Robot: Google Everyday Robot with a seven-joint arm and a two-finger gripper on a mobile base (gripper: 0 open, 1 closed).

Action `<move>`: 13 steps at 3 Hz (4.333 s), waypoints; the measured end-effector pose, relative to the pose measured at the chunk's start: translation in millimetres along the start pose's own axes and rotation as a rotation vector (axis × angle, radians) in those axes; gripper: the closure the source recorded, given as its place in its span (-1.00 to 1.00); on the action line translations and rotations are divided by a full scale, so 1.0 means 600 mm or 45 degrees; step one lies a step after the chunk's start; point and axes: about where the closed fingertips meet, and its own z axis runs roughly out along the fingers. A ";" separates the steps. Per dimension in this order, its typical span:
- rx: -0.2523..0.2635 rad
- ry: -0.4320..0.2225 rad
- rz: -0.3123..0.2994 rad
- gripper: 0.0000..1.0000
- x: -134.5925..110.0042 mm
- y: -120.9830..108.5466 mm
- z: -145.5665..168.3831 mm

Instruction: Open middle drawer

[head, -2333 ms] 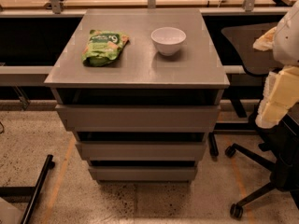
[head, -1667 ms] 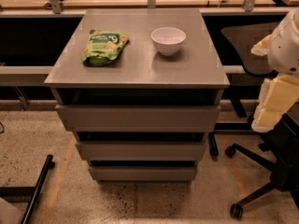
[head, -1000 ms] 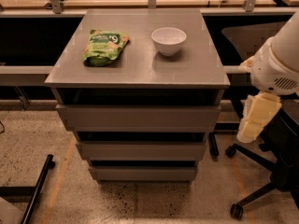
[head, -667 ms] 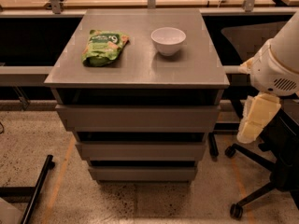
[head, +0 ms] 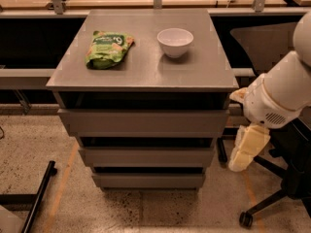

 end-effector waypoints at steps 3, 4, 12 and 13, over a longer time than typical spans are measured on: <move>-0.091 -0.162 -0.022 -1.00 -0.019 0.023 0.171; -0.108 -0.094 -0.017 -1.00 -0.012 0.030 0.188; -0.255 -0.116 0.053 -1.00 0.058 -0.028 0.572; -0.206 -0.180 0.049 -1.00 0.061 -0.058 0.601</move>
Offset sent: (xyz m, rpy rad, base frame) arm 0.0181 0.0618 -0.1504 0.1812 0.0696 0.0785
